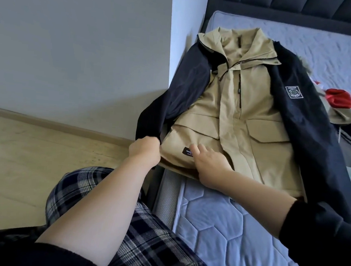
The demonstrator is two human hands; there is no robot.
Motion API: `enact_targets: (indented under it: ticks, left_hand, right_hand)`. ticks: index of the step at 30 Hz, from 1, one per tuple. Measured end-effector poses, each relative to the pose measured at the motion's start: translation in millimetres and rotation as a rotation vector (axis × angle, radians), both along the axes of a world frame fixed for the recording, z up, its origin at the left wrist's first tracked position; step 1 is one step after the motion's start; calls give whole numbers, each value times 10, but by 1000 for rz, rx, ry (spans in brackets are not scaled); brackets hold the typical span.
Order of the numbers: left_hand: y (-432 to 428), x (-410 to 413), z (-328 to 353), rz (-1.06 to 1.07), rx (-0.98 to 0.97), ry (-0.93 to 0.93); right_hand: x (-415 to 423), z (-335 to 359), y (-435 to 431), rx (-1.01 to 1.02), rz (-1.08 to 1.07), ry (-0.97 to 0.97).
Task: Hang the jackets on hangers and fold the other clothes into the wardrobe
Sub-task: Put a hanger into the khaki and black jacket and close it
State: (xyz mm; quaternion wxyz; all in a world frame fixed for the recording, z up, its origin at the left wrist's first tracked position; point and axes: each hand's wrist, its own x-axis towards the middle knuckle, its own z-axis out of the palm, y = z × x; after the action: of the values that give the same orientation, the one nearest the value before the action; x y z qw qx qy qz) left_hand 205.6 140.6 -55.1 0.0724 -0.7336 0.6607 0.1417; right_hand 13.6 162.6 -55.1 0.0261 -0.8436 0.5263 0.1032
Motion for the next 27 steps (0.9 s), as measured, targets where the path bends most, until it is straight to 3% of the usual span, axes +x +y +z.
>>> enact_targets:
  ticks: [3,6,12,16,18,20,23,24,27]
  left_hand:
    - [-2,65,-137,-46,240,83]
    - [-17,60,-107,-52,277,276]
    - [-76,135,-9,148,380,675]
    - [-96,165,-66,88,228,550]
    - [-97,138,-78,52,332,604]
    - [-85,99,-22,83,485,767]
    - [-95,67,57,222,560,1016]
    - [-121,64,71,287,547,1063]
    - [-234,58,55,589,412,1085]
  right_hand:
    - [2,68,-8,331,6,-17]
    - [-20,36,-109,393,67,42]
    - [-70,-5,-223,529,-149,-393]
    - [-49,-56,-79,634,-3,-110]
    - [2,-60,-55,534,35,-66]
    - [38,6,-109,589,-40,-280]
    - [67,84,-267,967,-246,-600]
    - [67,68,-331,930,-279,-627]
    - [95,-20,-533,477,-304,-509]
